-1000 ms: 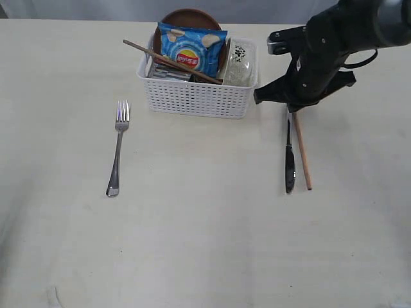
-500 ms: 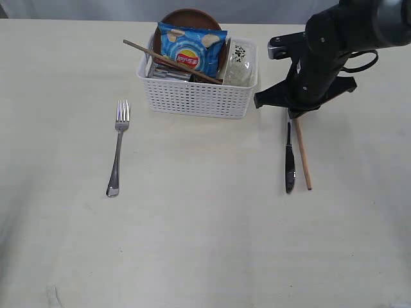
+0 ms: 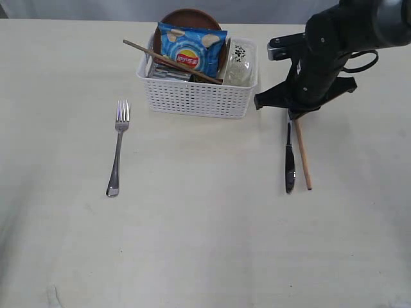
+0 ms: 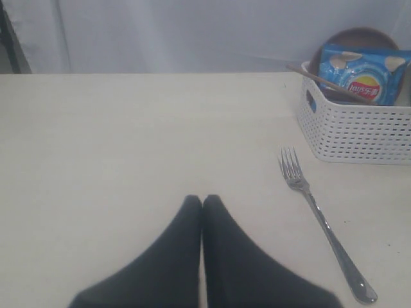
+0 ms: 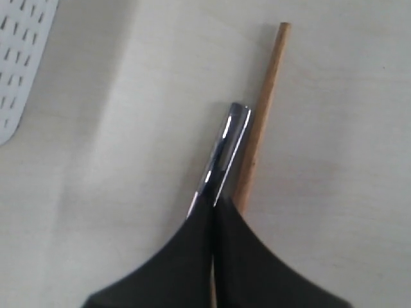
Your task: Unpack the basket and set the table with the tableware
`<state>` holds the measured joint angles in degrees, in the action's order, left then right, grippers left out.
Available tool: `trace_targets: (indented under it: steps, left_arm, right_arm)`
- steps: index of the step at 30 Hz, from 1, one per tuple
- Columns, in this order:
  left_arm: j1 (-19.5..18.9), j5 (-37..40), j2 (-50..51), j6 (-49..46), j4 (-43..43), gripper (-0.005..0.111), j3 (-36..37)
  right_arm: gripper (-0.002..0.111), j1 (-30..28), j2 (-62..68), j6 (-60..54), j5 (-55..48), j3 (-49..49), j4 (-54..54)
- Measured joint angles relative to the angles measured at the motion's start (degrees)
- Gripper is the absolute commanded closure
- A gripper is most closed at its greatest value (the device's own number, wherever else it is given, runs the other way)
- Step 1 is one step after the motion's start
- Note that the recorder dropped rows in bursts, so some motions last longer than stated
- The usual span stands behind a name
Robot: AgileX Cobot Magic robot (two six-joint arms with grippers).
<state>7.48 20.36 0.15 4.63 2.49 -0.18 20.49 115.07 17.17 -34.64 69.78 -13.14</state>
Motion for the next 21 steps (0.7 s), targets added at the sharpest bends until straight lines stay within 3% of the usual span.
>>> trace_targets:
  steps: [21]
  left_arm:
    - [0.0,0.0,0.0,0.0,0.0,0.107,0.0]
  right_arm:
    - [0.109,0.0,1.8,-3.5,10.6,-3.7,1.7]
